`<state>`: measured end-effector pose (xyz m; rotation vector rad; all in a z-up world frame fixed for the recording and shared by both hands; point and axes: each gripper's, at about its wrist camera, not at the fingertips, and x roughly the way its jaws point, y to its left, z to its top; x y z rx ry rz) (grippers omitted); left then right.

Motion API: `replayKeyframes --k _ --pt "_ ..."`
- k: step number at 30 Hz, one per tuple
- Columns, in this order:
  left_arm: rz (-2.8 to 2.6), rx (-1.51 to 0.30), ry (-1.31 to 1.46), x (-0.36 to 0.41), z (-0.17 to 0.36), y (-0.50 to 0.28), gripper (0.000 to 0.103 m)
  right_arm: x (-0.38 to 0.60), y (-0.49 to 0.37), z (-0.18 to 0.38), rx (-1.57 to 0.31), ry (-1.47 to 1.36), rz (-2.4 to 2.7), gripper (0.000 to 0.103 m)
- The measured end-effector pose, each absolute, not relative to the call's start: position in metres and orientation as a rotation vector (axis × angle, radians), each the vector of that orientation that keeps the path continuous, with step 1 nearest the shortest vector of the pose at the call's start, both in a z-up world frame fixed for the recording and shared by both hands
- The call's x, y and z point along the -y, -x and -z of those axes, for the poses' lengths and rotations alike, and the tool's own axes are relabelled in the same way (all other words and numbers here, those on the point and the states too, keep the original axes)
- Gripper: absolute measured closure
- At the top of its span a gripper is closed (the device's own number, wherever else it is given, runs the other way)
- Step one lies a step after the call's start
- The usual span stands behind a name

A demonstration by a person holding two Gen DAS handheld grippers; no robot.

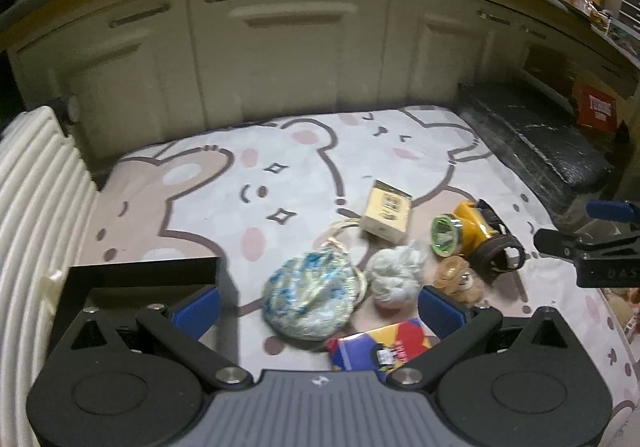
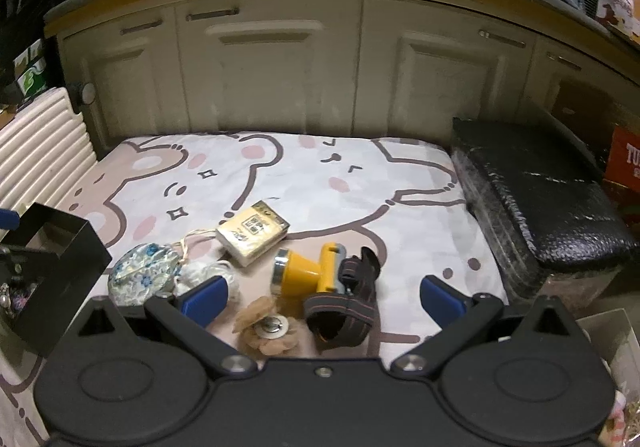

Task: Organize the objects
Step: 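Withdraw both tools from the black box back toward the remaining items, then grasp the colourful card box with the left tool while the right tool grasps the tan scrunchie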

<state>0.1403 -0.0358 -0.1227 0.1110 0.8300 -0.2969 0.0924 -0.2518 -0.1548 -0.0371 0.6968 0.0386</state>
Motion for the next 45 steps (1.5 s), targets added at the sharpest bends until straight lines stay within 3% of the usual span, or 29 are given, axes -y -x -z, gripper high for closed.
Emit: replayKeyframes --k 27,36,41,45 --pt "0.321 -1.044 -0.098 0.098 0.231 -0.16 0.0 0.261 -0.097 0.223 -0.732 -0.136 -0.048 0.0" --pt "0.295 -1.048 -0.139 0.1 0.253 -0.152 0.0 0.251 -0.097 0.241 -0.716 -0.232 -0.089 0.013" --pt "0.317 -1.034 -0.115 0.09 0.25 -0.152 0.007 0.243 -0.109 0.252 -0.744 -0.243 -0.117 0.025" --pt "0.353 -1.021 -0.151 0.086 0.249 -0.149 0.008 0.239 -0.119 0.259 -0.763 -0.24 -0.113 0.04"
